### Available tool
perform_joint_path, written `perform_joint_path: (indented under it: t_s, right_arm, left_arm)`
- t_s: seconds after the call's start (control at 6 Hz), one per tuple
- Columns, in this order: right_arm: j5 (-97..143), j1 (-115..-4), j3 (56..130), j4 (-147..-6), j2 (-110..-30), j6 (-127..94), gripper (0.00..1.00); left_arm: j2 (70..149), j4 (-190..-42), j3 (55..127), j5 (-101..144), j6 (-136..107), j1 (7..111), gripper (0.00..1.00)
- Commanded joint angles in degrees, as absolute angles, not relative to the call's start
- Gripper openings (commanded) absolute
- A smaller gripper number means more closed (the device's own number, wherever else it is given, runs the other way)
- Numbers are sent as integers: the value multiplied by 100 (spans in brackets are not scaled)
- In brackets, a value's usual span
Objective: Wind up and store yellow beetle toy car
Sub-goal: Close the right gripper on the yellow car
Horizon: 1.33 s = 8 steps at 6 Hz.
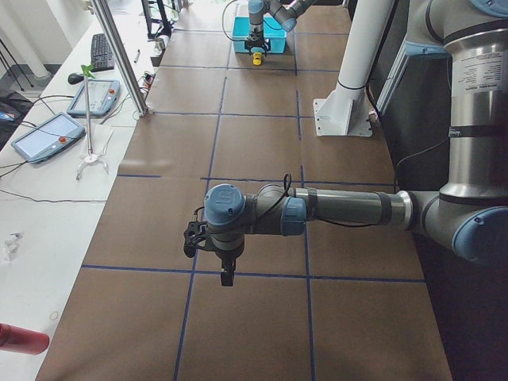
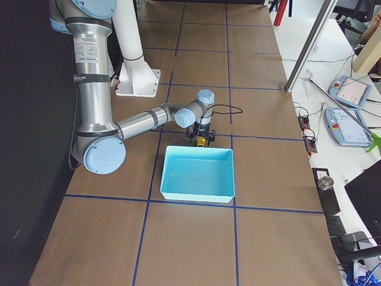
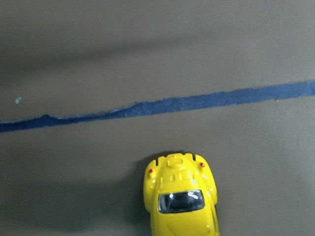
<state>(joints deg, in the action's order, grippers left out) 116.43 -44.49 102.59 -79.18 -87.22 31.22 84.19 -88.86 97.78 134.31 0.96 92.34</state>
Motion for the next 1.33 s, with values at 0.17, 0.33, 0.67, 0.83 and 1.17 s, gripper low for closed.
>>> perform_joint_path:
  t_s: [0.17,0.33,0.67,0.83,1.17]
  right_arm:
    - [11619,-4395,10213,-7910,-8701,2909,52]
    - [11628,-4395,10239,-7910,-8701,2909,21]
    - [11610,-4429,10851,-7971,-8814,2770,0]
    - [11654,-4473,11446,-7980,-9216,2769,0]
    - [11969,-5042,12484,-7972,-10303,2865,0]
  left_arm:
    - [8394,-8877,9774,13430,97,9229,100]
    - [8341,-8894,9765,13430,88,9229,100]
    - [8341,-8947,9791,13438,88,9229,100]
    - [8332,-8947,9791,13438,88,9229,100]
    - [8341,-8895,9791,13430,88,9229,100]
